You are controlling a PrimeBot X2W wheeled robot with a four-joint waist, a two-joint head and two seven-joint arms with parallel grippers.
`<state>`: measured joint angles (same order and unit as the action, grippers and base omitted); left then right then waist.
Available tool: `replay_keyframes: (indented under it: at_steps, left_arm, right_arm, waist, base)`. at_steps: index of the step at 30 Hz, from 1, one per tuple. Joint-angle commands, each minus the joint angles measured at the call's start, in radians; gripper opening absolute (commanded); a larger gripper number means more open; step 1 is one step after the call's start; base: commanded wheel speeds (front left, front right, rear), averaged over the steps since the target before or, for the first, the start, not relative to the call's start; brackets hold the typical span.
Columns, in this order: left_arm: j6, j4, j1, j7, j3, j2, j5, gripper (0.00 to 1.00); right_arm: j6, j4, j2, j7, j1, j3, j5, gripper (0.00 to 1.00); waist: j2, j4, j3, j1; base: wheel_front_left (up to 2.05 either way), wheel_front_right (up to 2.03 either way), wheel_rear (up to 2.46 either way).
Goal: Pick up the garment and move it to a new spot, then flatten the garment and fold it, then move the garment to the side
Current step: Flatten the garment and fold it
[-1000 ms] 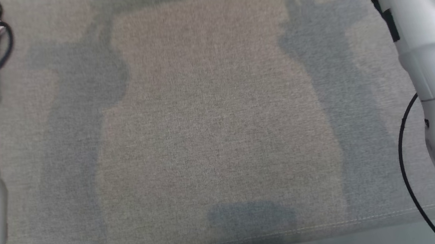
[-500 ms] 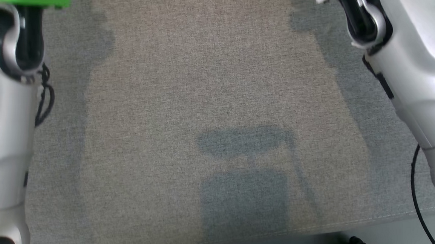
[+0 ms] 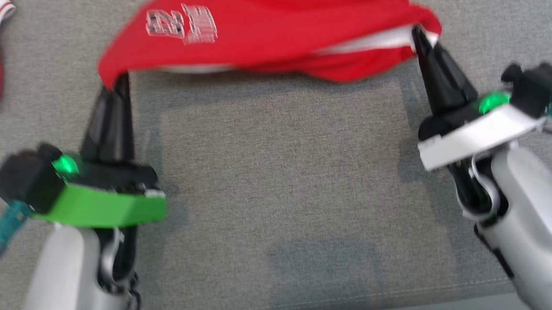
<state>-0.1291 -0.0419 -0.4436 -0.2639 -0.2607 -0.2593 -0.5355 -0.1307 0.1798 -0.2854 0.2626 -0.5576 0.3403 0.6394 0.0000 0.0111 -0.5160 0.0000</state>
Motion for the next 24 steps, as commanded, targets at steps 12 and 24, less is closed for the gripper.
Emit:
replay_keyframes:
  at_steps: [12,24]
  left_arm:
    - [-0.001,0.096,0.381,-0.001,0.017,0.111,0.106,0.0]
    - [-0.001,0.229,0.575,-0.001,0.088,0.102,0.13,0.0]
  right_arm:
    - [0.0,-0.17,0.056,0.003,0.419,-0.099,-0.001,0.0]
    - [0.0,-0.325,0.049,0.003,0.647,-0.115,0.013,0.0]
  waist:
    - [0.0,0.042,0.202,0.0]
    - [0.0,0.007,0.298,0.0]
  base:
    - [0.0,0.0,0.0]
    - [0.0,0.0,0.0]
